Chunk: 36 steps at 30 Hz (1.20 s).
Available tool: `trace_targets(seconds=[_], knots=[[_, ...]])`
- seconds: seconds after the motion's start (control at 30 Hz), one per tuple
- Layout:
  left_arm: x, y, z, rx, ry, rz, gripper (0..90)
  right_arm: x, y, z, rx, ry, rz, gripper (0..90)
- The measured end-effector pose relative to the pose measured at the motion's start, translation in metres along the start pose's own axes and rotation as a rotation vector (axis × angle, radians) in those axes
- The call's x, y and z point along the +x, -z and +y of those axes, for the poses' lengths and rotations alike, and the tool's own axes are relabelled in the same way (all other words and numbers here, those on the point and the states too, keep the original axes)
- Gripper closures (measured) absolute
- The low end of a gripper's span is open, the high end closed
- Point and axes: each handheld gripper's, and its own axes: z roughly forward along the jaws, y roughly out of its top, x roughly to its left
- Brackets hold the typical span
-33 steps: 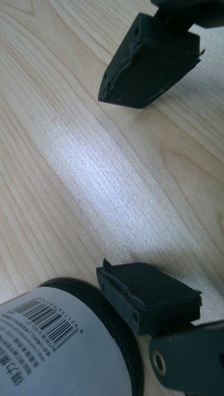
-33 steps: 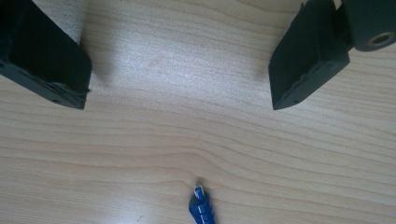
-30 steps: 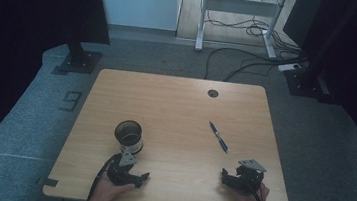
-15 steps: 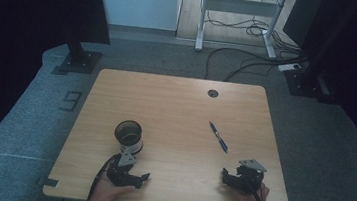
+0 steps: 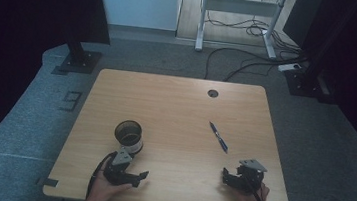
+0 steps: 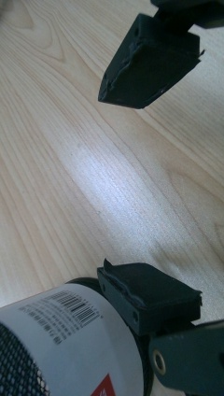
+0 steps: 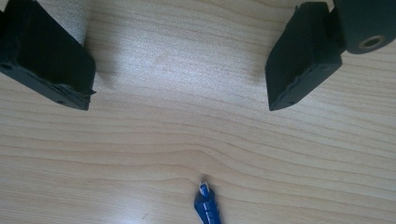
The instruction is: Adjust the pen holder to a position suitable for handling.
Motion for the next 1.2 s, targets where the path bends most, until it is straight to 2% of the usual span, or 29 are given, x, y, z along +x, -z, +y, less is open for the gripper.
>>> trace_targets(seconds=[0.47, 0.63, 0.93, 1.2], knots=[[0.006, 0.027, 0.008, -0.071, 0.005, 0.013, 14.8, 0.0, 0.0, 0.0, -0.001, -0.002, -0.002, 8.4], [0.012, 0.04, 0.01, -0.111, 0.027, 0.023, 14.8, 0.0, 0.0, 0.0, -0.002, -0.003, -0.003, 8.7], [0.02, 0.053, 0.011, -0.138, 0.043, 0.043, 14.8, 0.0, 0.0, 0.0, -0.002, -0.005, -0.003, 9.0], [0.031, 0.068, 0.009, -0.18, 0.075, 0.08, 14.7, 0.0, 0.0, 0.0, -0.003, -0.005, -0.004, 9.3]])
